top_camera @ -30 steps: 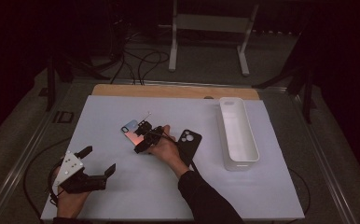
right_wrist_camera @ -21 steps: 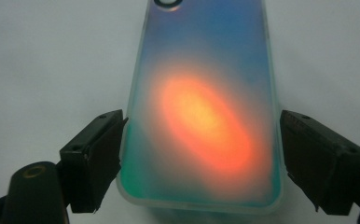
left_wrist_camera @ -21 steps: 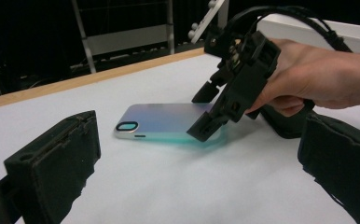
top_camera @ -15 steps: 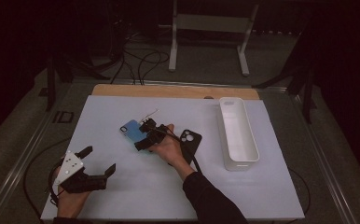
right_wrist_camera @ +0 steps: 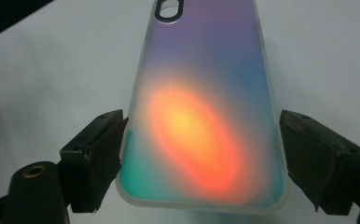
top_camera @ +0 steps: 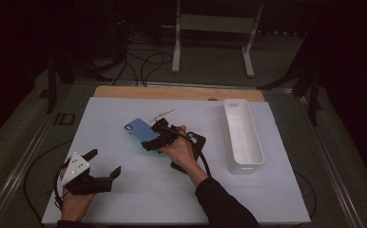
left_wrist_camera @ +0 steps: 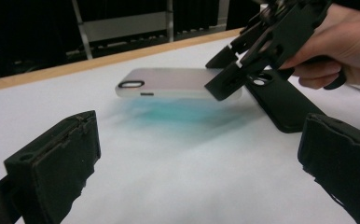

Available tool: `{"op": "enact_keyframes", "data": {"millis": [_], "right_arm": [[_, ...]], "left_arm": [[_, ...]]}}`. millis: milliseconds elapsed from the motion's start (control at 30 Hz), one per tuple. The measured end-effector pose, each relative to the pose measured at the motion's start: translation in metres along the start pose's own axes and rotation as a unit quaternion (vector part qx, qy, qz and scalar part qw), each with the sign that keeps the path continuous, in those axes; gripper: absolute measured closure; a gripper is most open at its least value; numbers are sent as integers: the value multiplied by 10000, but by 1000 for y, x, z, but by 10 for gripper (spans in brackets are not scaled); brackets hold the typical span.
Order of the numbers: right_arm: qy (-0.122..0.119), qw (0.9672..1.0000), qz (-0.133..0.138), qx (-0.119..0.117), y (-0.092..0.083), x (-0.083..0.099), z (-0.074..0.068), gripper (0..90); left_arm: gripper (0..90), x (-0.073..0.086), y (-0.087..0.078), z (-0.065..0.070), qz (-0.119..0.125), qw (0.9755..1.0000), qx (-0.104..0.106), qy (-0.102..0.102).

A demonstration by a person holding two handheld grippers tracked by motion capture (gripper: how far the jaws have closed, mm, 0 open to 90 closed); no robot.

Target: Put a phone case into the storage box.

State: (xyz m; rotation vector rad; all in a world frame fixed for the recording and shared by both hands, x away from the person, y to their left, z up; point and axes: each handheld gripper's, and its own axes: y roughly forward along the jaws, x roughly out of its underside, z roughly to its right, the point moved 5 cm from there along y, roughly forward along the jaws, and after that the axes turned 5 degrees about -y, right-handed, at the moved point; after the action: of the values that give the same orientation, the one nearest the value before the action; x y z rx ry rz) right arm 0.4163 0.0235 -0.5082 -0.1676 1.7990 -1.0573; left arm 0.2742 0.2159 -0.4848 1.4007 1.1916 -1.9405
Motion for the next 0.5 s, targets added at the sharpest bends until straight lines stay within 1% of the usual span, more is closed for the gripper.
{"op": "enact_keyframes", "data": {"millis": [67,133,167,200,233,267,300,333,367,400,433,467,500], "right_arm": [[-15,10000,44,-14,-4,1,2,170],[26,9999,105,-41,-9,1,3,171],[26,9999,105,-41,-9,1,3,171],[44,9997,204,-97,-15,1,4,170],[37,9997,229,-96,-17,1,4,170],[40,9996,260,-114,-20,1,4,170],[39,9994,310,-154,-23,1,3,171],[30,9993,335,-153,-24,0,3,170],[6,9992,367,-164,-26,0,3,170],[-1,9990,400,-173,-28,0,2,170],[-1,9990,400,-173,-28,0,2,170],[-12,9988,439,-199,-30,0,2,170],[-18,9987,468,-205,-33,0,1,170]], "left_arm": [[0,0,5,1,-69,10000,44,-41],[0,-1,11,2,-130,9998,106,-105],[0,-1,11,2,-130,9998,106,-105],[0,-3,18,2,-161,9994,203,-242],[0,-4,20,2,-176,9991,226,-298],[0,-4,20,2,-176,9991,226,-298],[0,-6,24,0,-180,9986,261,-420],[0,-6,24,0,-180,9986,261,-420],[0,-6,26,-1,-184,9983,275,-482],[0,-8,29,-3,-179,9976,309,-601],[3,-8,29,-3,-179,9976,309,-601],[3,-10,31,-3,-177,9969,344,-683],[7,-11,33,-4,-184,9965,369,-724]]}}
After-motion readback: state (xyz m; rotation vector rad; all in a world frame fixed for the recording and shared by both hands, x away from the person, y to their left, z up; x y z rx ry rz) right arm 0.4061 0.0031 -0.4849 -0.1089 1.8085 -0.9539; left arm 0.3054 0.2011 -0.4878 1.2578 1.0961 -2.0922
